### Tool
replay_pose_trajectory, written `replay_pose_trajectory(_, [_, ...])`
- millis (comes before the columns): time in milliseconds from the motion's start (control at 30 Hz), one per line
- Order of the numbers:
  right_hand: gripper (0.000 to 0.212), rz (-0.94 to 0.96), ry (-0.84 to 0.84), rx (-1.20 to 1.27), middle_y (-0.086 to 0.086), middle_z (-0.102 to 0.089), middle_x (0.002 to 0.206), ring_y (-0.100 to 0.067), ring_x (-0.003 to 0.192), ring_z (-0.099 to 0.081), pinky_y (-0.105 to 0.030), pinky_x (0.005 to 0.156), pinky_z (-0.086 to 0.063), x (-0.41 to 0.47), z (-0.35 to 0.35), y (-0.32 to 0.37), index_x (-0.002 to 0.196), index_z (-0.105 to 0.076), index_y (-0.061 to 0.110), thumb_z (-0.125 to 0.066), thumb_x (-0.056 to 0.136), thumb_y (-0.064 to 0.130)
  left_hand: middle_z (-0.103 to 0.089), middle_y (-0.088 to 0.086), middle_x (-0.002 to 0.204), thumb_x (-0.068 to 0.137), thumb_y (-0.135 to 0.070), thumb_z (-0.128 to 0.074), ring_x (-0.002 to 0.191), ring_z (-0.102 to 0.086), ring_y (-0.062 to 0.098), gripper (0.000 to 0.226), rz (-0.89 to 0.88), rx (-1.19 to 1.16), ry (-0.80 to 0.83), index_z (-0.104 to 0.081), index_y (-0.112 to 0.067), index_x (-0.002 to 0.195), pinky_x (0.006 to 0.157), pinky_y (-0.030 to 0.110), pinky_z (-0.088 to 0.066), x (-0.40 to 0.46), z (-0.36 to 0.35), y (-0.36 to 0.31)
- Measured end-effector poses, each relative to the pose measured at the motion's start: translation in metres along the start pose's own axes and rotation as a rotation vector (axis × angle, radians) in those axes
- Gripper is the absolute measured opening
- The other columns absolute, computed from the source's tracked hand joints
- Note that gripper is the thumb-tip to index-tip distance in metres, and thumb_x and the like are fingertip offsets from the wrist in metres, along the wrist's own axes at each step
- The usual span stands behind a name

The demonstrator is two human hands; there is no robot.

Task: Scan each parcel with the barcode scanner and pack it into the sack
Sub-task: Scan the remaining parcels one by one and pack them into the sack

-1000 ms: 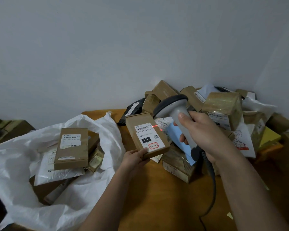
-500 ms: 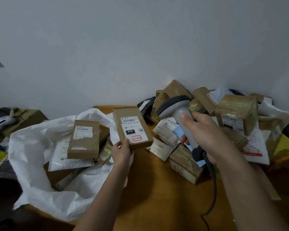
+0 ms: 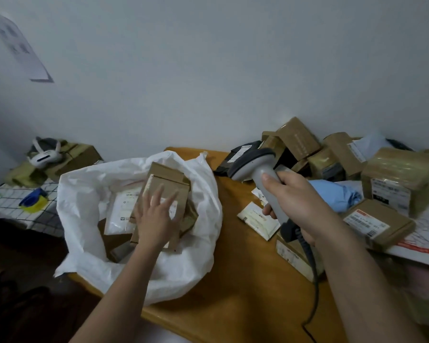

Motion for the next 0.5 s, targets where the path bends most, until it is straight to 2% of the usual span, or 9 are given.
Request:
replay_pose_trajectory(67, [0.022,-0.006,0.002,-0.003,-0.002,-0.062,0.073,-0.003,0.05,-0.062,-0.026,0.057,-0.045,0.003,-0.001,-0.001,0.095,-0.059,0.019,-0.046,0.101,0.036,-0.009,-0.009,0.164,0.095,-0.056,-0.047,0.151,0.0,0.022,0.053,-0.066,0.092,0.227,-0.038,-0.044,0.145,0.12,0.054,-0.002,0.001,-0.024,0.005])
replay_pose_trajectory(167, [0.024,-0.025,-0.016,0.019,-0.002,-0.061,0.074,-0.006,0.053,-0.063,-0.033,0.063,-0.049,0.007,0.005,-0.006,0.097,-0.061,0.018,-0.047,0.1,0.037,-0.002,-0.008,0.165,0.095,-0.046,-0.054,0.151,0.006,0.022,0.052,-0.064,0.121,0.349,-0.039,-0.041,0.145,0.12,0.056,0.001,-0.001,-0.049,0.014])
replay_pose_trajectory(267, [0.025,-0.069,-0.067,0.02,-0.003,-0.063,0.068,-0.006,0.05,-0.06,-0.033,0.062,-0.047,0.013,0.018,-0.013,0.097,-0.061,0.018,-0.047,0.1,0.037,-0.005,-0.005,0.165,0.098,-0.031,-0.05,0.151,0.005,0.026,0.041,-0.033,0.172,0.337,-0.047,-0.038,0.138,0.12,0.057,-0.002,0.003,-0.059,0.01])
replay_pose_trajectory(333, [0.025,-0.091,-0.104,0.025,-0.006,-0.063,0.072,-0.002,0.045,-0.059,-0.029,0.058,-0.044,0.017,0.027,-0.018,0.097,-0.061,0.018,-0.046,0.101,0.037,-0.022,0.004,0.16,0.098,-0.023,-0.046,0.149,-0.009,0.034,0.03,0.019,0.208,0.288,-0.059,-0.03,0.124,0.119,0.056,-0.007,0.01,-0.058,-0.005])
replay_pose_trajectory(400, [0.023,-0.103,-0.129,0.046,-0.009,-0.062,0.077,-0.001,0.044,-0.058,-0.027,0.054,-0.044,0.019,0.037,-0.022,0.096,-0.06,0.02,-0.045,0.102,0.036,-0.046,0.009,0.139,0.095,-0.02,-0.046,0.136,-0.033,0.034,0.022,0.043,0.21,0.205,-0.064,-0.021,0.106,0.118,0.052,-0.019,0.017,-0.055,-0.024])
replay_pose_trajectory(500, [0.023,-0.134,-0.18,0.063,-0.01,-0.063,0.08,-0.001,0.043,-0.058,-0.03,0.057,-0.044,0.023,0.054,-0.03,0.093,-0.059,0.021,-0.045,0.102,0.037,-0.054,0.009,0.115,0.093,-0.018,-0.047,0.118,-0.047,0.031,0.015,-0.01,0.148,0.117,-0.061,-0.015,0.091,0.112,0.043,-0.03,0.028,-0.059,-0.053])
Point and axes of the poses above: each hand's wrist, its own x-axis towards the middle knuckle, its own z-axis out of the back of the hand, y = z × x, the point moved 5 cm from there along x, towards the middle knuckle
